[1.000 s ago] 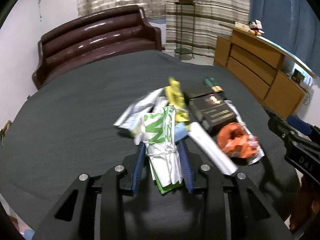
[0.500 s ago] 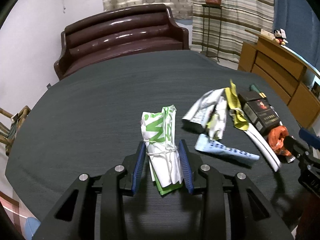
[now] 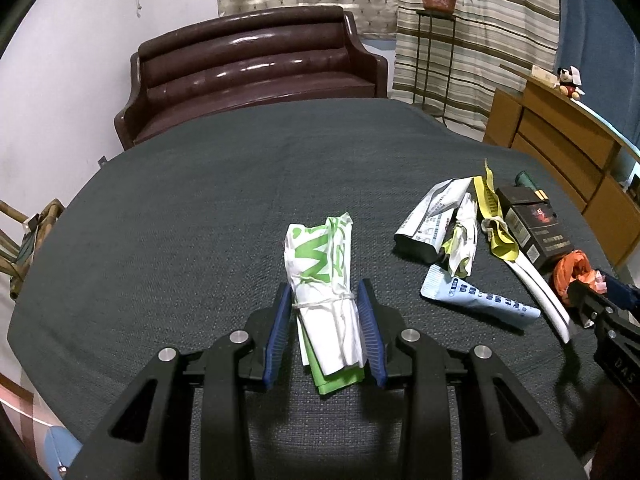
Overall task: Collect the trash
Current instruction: 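Grasp the orange plastic bag with the right tool while the left holds the packet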
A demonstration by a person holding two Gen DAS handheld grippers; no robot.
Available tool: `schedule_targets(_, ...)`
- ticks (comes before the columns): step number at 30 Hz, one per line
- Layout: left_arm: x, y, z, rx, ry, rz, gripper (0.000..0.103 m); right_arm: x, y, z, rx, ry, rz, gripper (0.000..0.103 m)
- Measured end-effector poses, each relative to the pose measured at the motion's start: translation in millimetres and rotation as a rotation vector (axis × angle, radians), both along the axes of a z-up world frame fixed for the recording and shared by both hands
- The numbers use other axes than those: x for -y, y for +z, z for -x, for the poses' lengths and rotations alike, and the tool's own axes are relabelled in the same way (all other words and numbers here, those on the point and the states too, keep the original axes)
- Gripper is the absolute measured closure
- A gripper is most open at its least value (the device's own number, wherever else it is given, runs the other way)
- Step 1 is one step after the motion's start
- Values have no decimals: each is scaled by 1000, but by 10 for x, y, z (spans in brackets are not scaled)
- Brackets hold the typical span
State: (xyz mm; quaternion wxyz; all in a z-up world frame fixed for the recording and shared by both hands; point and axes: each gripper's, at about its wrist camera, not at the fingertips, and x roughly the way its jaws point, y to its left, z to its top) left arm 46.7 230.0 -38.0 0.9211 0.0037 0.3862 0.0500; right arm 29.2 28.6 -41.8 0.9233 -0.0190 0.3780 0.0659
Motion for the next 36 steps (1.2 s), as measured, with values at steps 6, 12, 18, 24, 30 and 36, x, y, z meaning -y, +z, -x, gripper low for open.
schedule_targets(6, 26, 15, 3, 7, -6, 3, 68, 0, 46, 53, 24, 5, -4, 70)
schedule_targets(12, 76, 25, 13, 9, -15, 3, 68, -10, 22, 48, -1, 29, -12, 69)
schedule_targets(18, 82, 23, 15, 9, -10, 3, 68, -51, -47, 9, -41, 49, -24, 65)
schedule_targets(24, 28, 10, 5, 5, -3, 9, 68, -103, -93, -51, -72, 46, -12, 63)
schedule_targets(30, 46, 6, 12, 5, -3, 12, 69, -105, -73, -64, -68, 45, -9, 64)
schedule_targets(36, 102, 3, 26, 1, -13, 17, 69, -103, 3, -1, -23, 43, -1, 65)
